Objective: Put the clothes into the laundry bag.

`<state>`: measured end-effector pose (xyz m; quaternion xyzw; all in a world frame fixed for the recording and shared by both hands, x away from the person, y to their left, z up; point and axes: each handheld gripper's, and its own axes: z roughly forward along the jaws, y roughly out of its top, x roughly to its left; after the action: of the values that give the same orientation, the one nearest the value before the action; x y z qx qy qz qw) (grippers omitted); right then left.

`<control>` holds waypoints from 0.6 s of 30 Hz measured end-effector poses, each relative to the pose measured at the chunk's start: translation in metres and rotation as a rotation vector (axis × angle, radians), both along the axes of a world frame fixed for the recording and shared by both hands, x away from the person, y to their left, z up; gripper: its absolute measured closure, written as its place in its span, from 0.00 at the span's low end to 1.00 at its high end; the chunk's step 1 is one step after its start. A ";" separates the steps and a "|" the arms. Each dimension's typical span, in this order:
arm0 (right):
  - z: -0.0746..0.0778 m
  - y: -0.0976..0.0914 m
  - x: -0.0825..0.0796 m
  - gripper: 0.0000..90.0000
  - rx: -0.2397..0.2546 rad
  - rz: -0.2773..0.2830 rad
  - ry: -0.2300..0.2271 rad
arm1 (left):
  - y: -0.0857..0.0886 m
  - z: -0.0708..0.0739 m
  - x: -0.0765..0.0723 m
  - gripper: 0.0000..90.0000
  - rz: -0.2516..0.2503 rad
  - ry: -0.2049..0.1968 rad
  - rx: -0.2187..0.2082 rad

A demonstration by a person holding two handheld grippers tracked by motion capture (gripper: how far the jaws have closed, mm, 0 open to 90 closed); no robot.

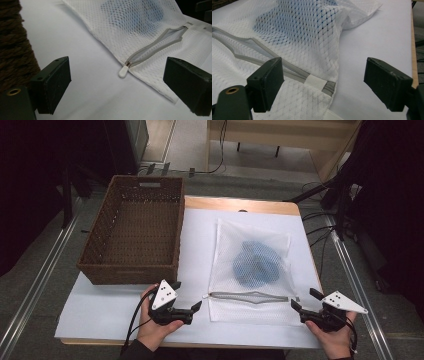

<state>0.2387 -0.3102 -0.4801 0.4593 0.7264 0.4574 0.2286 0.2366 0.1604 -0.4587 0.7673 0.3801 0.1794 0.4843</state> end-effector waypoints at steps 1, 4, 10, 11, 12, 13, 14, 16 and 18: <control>0.000 0.000 -0.001 0.17 -0.003 -0.002 -0.004 | 0.002 0.000 0.000 0.09 -0.005 0.000 -0.002; 0.002 0.000 -0.001 0.17 -0.004 -0.001 -0.015 | 0.008 0.002 -0.002 0.08 -0.019 -0.006 -0.002; 0.006 -0.002 -0.003 0.17 0.019 0.003 -0.020 | 0.028 0.004 -0.008 0.08 -0.022 -0.014 -0.004; 0.006 -0.002 -0.003 0.17 0.019 0.007 -0.021 | 0.032 0.005 -0.009 0.08 -0.023 -0.017 -0.009; 0.006 -0.001 -0.003 0.17 0.014 0.008 -0.024 | 0.036 0.006 -0.010 0.08 -0.022 -0.020 -0.010; 0.007 -0.001 -0.003 0.17 0.016 0.009 -0.022 | 0.040 0.007 -0.012 0.08 -0.019 -0.023 -0.014; 0.007 0.000 -0.003 0.17 0.019 0.012 -0.022 | 0.043 0.008 -0.013 0.08 -0.014 -0.023 -0.012; 0.008 0.001 -0.003 0.16 0.012 -0.005 -0.027 | 0.050 0.010 -0.014 0.06 -0.024 -0.024 -0.028; 0.009 0.002 -0.003 0.16 0.009 -0.016 -0.024 | 0.057 0.012 -0.016 0.00 -0.036 -0.031 -0.039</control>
<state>0.2360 -0.3081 -0.4713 0.4608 0.7177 0.4643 0.2388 0.2204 0.2179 -0.4470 0.7617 0.3618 0.1753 0.5081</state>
